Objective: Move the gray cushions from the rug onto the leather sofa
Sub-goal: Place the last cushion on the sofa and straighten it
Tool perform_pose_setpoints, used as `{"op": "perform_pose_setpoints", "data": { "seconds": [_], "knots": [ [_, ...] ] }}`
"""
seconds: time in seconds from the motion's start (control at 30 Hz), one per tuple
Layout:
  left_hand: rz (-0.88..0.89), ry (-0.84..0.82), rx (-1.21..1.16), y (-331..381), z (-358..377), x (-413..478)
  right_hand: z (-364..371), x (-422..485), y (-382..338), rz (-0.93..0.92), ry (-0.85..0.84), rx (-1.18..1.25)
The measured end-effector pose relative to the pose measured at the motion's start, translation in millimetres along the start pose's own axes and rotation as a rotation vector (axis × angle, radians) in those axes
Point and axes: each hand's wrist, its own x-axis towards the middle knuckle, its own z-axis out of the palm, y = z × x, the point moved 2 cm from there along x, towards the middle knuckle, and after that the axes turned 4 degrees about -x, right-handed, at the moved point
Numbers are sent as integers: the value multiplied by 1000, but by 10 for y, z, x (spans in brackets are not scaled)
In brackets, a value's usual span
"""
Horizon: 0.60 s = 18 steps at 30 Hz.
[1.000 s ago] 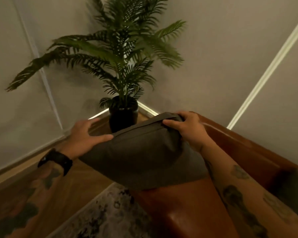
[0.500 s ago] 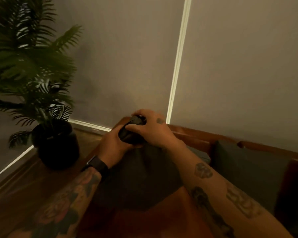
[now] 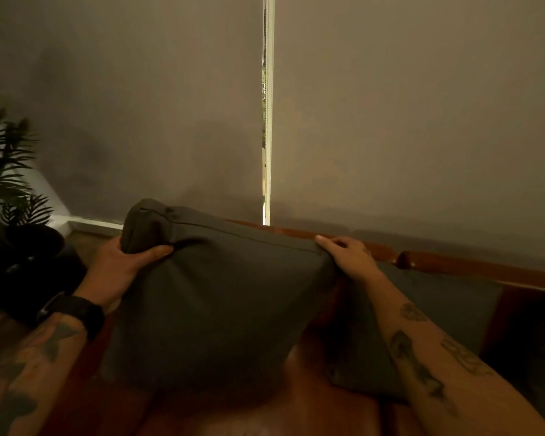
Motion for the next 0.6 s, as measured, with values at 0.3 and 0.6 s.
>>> {"op": "perform_pose_setpoints", "data": {
  "seconds": [0.3, 0.6],
  "knots": [
    [-181, -12, -51, -566, 189, 607, 563, 430, 420, 233, 10, 511],
    [-463, -129, -15, -1546, 239, 1189, 1002, 784, 742, 364, 129, 380]
  ]
}}
